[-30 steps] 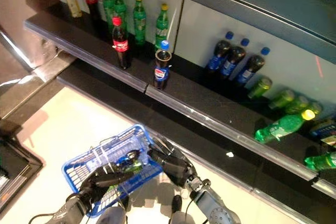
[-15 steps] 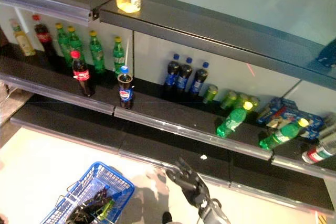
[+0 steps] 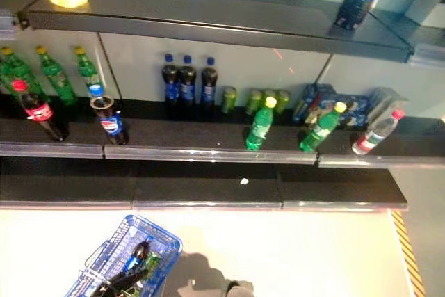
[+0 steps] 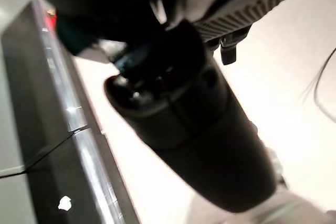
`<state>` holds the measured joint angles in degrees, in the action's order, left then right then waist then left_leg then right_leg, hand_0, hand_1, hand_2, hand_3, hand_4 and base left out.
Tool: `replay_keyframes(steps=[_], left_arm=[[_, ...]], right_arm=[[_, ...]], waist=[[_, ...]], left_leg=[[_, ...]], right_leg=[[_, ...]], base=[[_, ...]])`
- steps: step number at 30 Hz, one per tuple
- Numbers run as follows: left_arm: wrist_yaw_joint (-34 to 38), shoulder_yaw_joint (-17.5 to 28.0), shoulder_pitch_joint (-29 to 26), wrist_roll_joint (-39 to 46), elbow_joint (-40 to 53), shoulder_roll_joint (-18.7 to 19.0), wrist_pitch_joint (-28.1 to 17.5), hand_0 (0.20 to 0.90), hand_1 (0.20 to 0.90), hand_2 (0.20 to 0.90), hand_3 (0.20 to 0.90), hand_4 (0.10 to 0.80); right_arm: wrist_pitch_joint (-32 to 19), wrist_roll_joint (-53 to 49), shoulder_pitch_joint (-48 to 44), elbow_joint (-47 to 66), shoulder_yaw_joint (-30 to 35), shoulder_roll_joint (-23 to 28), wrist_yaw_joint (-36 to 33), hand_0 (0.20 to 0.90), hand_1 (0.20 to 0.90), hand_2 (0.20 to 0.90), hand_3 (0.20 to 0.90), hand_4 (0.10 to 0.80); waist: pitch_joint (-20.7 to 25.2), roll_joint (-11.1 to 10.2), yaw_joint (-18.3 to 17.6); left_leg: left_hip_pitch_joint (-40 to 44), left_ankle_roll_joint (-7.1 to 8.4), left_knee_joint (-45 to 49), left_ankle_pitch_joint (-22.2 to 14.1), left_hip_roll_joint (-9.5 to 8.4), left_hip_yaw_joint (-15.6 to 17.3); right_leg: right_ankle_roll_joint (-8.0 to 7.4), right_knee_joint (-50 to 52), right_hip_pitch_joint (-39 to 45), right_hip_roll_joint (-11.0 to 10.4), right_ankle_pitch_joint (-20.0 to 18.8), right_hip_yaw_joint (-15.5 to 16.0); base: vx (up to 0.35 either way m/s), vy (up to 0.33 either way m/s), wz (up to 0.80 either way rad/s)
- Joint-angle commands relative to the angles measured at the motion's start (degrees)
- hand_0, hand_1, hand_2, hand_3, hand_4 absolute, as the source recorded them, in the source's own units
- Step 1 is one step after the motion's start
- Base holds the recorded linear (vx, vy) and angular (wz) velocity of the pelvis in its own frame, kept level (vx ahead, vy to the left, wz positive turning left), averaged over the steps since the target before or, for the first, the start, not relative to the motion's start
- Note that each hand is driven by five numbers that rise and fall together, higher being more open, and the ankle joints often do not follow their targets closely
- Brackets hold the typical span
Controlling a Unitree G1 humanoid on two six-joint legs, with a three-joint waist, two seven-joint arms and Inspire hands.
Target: Pick up the drink and place into the basket.
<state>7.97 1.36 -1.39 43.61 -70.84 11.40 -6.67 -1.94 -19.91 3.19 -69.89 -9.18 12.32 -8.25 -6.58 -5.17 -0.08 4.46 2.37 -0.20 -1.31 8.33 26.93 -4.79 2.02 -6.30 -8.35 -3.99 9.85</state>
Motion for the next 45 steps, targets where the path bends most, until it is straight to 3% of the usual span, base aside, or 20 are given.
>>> replay_keyframes(steps=[1,2,3,5,7,10,11,15,20,23,27,30,32,33,35,37,39,41,43,45], left_arm=[[2.18,1.55,3.90,-0.89,-0.16,3.90,-3.34,0.300,0.300,0.300,0.200,0.100],[2.27,2.10,3.87,-0.14,-0.79,3.92,-2.74,0.300,0.300,0.300,0.200,0.100],[2.89,3.05,3.87,0.98,-1.45,3.83,-2.54,0.300,0.300,0.300,0.200,0.100],[3.27,3.75,3.92,1.62,-1.72,3.40,-2.09,0.300,0.300,0.300,0.200,0.100],[3.05,5.65,4.34,0.86,-2.85,2.05,-2.22,0.300,0.300,0.300,0.200,0.100],[2.81,6.57,5.38,4.80,-3.27,1.00,-2.95,0.300,0.300,0.300,0.200,0.100],[1.75,7.74,6.84,9.27,-3.74,-0.44,-4.03,0.300,0.300,0.300,0.200,0.100],[1.19,7.30,7.84,8.83,-3.66,-1.50,-4.45,0.300,0.300,0.300,0.200,0.100],[1.23,6.51,8.54,9.82,-4.00,-1.14,-4.62,0.300,0.300,0.300,0.200,0.100],[1.05,7.36,8.56,10.01,-3.34,-0.90,-4.82,0.300,0.300,0.300,0.200,0.100],[2.01,7.62,7.76,9.81,-2.37,0.09,-3.46,0.300,0.300,0.300,0.200,0.100],[2.75,8.98,6.63,10.59,-2.53,1.07,-2.31,0.300,0.300,0.300,0.200,0.100],[1.99,8.95,5.49,10.40,-2.61,1.67,-1.73,0.300,0.300,0.300,0.200,0.100],[1.70,8.70,5.14,9.82,-2.58,1.71,-1.52,0.300,0.300,0.300,0.200,0.100],[1.97,7.23,4.42,9.55,-2.14,1.79,-1.18,0.300,0.300,0.300,0.200,0.100],[2.11,3.74,3.53,8.64,-0.72,1.53,-1.10,0.300,0.300,0.300,0.200,0.100],[1.76,1.05,2.88,7.01,0.45,1.71,-1.00,0.300,0.300,0.300,0.200,0.100],[1.47,-1.01,2.46,6.00,1.81,2.42,-0.33,0.300,0.300,0.300,0.200,0.100],[1.28,-1.47,2.94,4.07,2.80,2.88,-0.92,0.300,0.300,0.300,0.200,0.100],[1.15,-0.49,3.88,2.78,3.27,2.72,-1.58,0.300,0.300,0.300,0.200,0.100]], right_arm=[[-0.89,5.78,-1.28,0.56,-1.72,0.36,-1.48,0.900,0.900,0.900,0.900,0.800],[-0.72,6.48,-1.23,0.73,-1.99,0.24,-1.43,0.900,0.900,0.900,0.900,0.800],[0.23,5.33,-0.92,0.63,-2.21,0.55,0.51,0.900,0.900,0.900,0.900,0.800],[-0.83,4.04,-0.53,0.73,-1.87,1.26,1.50,0.900,0.900,0.900,0.900,0.800],[-1.76,4.16,-0.40,1.14,-1.49,1.96,3.49,0.900,0.900,0.900,0.900,0.800],[-0.20,5.15,-0.29,1.88,-2.06,2.58,4.23,0.900,0.900,0.900,0.900,0.800],[0.40,8.61,-1.03,1.59,-3.98,3.20,5.45,0.900,0.900,0.900,0.900,0.800],[0.42,9.45,-2.32,1.45,-6.05,2.91,5.04,0.900,0.900,0.900,0.900,0.800],[1.22,9.71,-3.88,2.81,-8.68,2.16,4.72,0.900,0.900,0.900,0.900,0.800],[1.82,10.43,-3.75,4.13,-9.71,1.56,4.53,0.900,0.900,0.900,0.900,0.800],[1.18,10.98,-3.33,4.46,-10.48,0.71,4.07,0.900,0.900,0.900,0.900,0.800],[1.94,10.32,-3.47,4.24,-11.52,-0.32,4.04,0.900,0.900,0.900,0.900,0.800],[1.08,11.32,-2.84,3.61,-11.80,-0.95,4.33,0.900,0.900,0.900,0.900,0.800],[0.70,11.58,-2.48,3.48,-11.74,-1.07,4.15,0.900,0.900,0.900,0.900,0.800],[0.92,11.28,-2.30,3.29,-11.46,-1.24,3.53,0.900,0.900,0.900,0.900,0.800],[1.10,8.16,-2.38,2.19,-10.91,-1.43,2.04,0.900,0.900,0.900,0.900,0.800],[-0.28,7.65,-2.54,1.16,-9.14,-1.46,2.22,0.900,0.900,0.900,0.900,0.800],[-0.60,5.57,-3.05,0.86,-8.72,-0.92,1.72,0.900,0.900,0.900,0.900,0.800],[-0.05,5.86,-3.46,0.58,-8.07,-0.74,2.17,0.900,0.900,0.900,0.900,0.800],[1.06,6.76,-4.11,0.74,-8.45,-1.15,2.30,0.900,0.900,0.900,0.900,0.800]], waist=[[-0.18,1.30,2.08],[-0.14,1.34,2.11],[-0.20,1.24,1.13],[-0.59,1.08,0.52],[-1.36,0.68,0.38],[-1.79,0.13,1.19],[-2.51,-0.49,3.28],[-3.16,-0.12,5.87],[-3.86,1.66,9.42],[-3.98,2.24,10.91],[-3.03,1.26,10.95],[-2.53,-1.44,11.76],[-2.09,-1.37,11.63],[-1.94,-0.56,11.47],[-2.17,0.06,10.29],[-2.24,1.67,7.70],[-3.34,2.33,5.78],[-4.60,1.45,3.51],[-5.30,1.09,2.11],[-5.38,0.98,1.97]], left_leg=[[-3.15,0.75,-1.28,4.03,0.69,0.06],[-3.16,1.96,-1.89,5.53,2.40,0.63],[-3.54,3.61,-2.63,7.57,4.90,0.55],[-3.88,5.52,-2.63,9.59,7.75,-0.05],[-5.33,5.69,-2.14,11.82,9.78,-2.48],[-6.79,5.41,-0.47,11.64,8.83,-11.14],[-6.99,3.55,3.52,7.37,3.07,-21.50],[-8.45,1.09,7.20,2.17,-5.45,-22.07],[-12.47,0.28,2.79,6.55,-11.85,-26.18],[-15.64,-0.84,1.98,8.40,-14.48,-21.30],[-18.24,-4.31,6.84,4.72,-15.36,-13.95],[-17.45,-7.33,9.54,1.28,-17.25,-16.51],[-14.82,-8.76,8.84,0.26,-15.83,-17.53],[-13.70,-8.89,8.43,0.10,-14.82,-18.79],[-11.14,-8.77,8.03,-0.41,-13.88,-21.28],[-7.80,-8.07,7.42,-1.08,-11.71,-24.98],[-4.96,-6.80,6.78,-2.22,-10.56,-27.72],[-1.48,-5.02,5.69,-4.94,-9.97,-31.84],[1.70,-2.84,4.76,-8.22,-8.05,-35.62],[5.45,-1.23,3.75,-9.89,-5.53,-37.70]], right_leg=[[-6.62,1.60,14.15,-8.04,1.37,9.63],[-6.60,1.00,14.23,-7.95,1.48,9.61],[-5.18,0.01,13.93,-3.96,4.27,7.38],[-3.70,-0.58,13.69,-1.65,5.08,6.39],[-1.58,-1.91,12.98,1.37,4.36,4.24],[-0.16,-2.14,12.37,3.10,4.30,1.50],[0.76,-1.69,11.98,3.73,4.34,-0.81],[1.45,-2.02,12.30,4.54,4.15,0.24],[2.06,-0.96,15.21,8.99,6.94,-1.39],[2.98,0.98,18.02,12.24,10.33,-2.92],[3.93,6.55,18.16,14.05,13.56,-2.75],[0.84,15.94,18.58,12.80,8.71,-3.24],[-4.54,29.91,15.14,13.06,-2.68,-3.38],[-5.63,35.87,13.31,12.94,-4.62,-3.20],[-5.98,42.87,8.94,11.90,-5.06,-3.50],[-3.65,39.96,1.16,8.64,-1.44,-4.02],[-2.77,31.13,-3.74,1.26,-2.73,-4.95],[-3.09,12.38,-5.69,-3.90,-5.25,-7.82],[-5.58,-0.58,-5.24,-6.40,-9.35,-11.64],[-6.47,-0.58,-5.96,-5.91,-10.42,-13.02]], base=[[-0.242,-0.426,-1.98],[-0.260,-0.590,-2.01],[-0.191,-0.513,-1.53],[-0.146,-0.411,-0.81],[-0.191,-0.353,-0.47],[-0.067,-0.298,-0.54],[0.031,-0.331,-0.76],[0.103,-0.327,-1.19],[0.249,-0.237,-0.82],[0.315,-0.220,-0.25],[0.343,-0.193,-0.33],[0.417,-0.157,-0.53],[0.366,-0.119,-0.06],[0.320,-0.105,0.06],[0.364,-0.172,0.18],[0.391,-0.299,0.43],[0.335,-0.416,0.63],[0.506,-0.629,0.99],[0.550,-0.661,1.58],[0.348,-0.503,1.31]])
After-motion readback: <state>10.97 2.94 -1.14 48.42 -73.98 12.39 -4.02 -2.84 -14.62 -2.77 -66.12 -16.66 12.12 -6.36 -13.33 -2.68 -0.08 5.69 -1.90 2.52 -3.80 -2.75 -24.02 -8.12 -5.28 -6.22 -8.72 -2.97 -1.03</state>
